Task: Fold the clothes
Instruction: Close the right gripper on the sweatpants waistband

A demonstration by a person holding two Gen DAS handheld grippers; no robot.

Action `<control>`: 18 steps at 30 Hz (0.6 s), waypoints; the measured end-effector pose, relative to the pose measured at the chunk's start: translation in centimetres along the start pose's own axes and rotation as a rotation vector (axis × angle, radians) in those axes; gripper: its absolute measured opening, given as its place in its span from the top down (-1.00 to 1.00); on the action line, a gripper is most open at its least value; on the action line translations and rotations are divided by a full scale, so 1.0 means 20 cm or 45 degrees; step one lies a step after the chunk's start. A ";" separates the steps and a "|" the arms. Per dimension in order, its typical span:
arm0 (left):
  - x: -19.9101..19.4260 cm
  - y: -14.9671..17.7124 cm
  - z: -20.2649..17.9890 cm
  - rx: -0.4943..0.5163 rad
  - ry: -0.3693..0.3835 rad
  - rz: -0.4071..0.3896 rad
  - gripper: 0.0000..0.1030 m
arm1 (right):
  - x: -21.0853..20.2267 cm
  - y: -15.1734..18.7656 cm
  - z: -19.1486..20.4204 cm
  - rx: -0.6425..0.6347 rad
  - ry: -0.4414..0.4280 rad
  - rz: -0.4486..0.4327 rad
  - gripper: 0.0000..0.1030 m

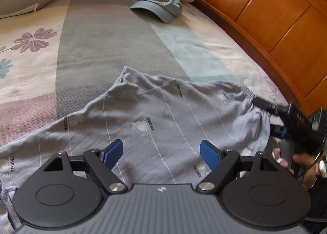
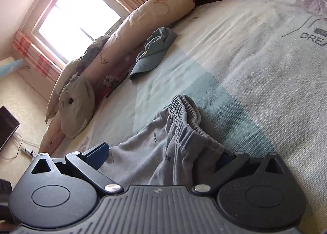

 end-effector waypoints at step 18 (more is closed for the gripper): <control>-0.20 0.02 0.00 0.080 -0.086 -0.040 -0.60 | -0.06 -0.03 0.00 -0.020 0.193 -0.025 0.52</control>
Point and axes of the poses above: each gripper's, at about its wrist camera, not at the fingertips, and x roughly the way its jaws point, z to its left, y to its underside, the point moved 5 cm from there along x, roughly the way its jaws point, and after that the axes turned 4 degrees about y, right-handed, at the moved point
